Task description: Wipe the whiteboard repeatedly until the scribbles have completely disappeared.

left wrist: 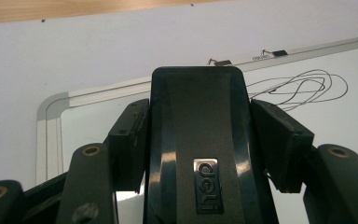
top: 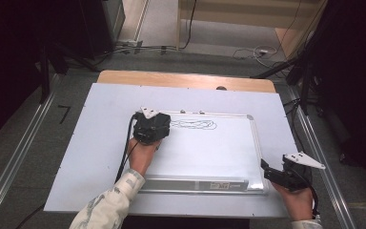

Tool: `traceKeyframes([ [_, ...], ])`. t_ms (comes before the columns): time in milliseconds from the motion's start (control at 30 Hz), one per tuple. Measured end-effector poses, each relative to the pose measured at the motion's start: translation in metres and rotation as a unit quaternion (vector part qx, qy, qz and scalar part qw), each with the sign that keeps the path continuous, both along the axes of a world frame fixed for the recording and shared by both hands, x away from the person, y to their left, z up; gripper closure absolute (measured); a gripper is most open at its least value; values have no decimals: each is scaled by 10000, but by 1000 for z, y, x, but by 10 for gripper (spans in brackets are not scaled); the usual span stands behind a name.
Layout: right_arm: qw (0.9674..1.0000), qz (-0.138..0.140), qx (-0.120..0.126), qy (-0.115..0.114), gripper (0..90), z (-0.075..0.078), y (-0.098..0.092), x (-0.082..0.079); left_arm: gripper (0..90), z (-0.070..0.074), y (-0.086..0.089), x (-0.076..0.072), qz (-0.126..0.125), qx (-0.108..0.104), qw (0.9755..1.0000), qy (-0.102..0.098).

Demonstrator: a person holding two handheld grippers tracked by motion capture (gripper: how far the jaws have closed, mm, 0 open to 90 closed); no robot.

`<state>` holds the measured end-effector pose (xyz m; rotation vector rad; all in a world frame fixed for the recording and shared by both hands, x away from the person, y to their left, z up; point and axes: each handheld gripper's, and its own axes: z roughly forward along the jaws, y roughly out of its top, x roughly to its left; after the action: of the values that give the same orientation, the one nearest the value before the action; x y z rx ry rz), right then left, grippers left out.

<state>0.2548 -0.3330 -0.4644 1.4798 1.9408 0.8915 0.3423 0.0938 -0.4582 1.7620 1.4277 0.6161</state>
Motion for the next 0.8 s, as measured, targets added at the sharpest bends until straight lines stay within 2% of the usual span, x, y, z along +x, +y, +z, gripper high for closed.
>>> traceKeyframes([
  [233, 10000, -7, 16, -13, 159, 0, -1, 0, 407, -2, -5, 11, -34, -3, 10000, 26],
  [800, 10000, 2, 21, -18, 159, 0, -1, -1, 406, -4, -14, 26, -74, 5, 9999, 120],
])
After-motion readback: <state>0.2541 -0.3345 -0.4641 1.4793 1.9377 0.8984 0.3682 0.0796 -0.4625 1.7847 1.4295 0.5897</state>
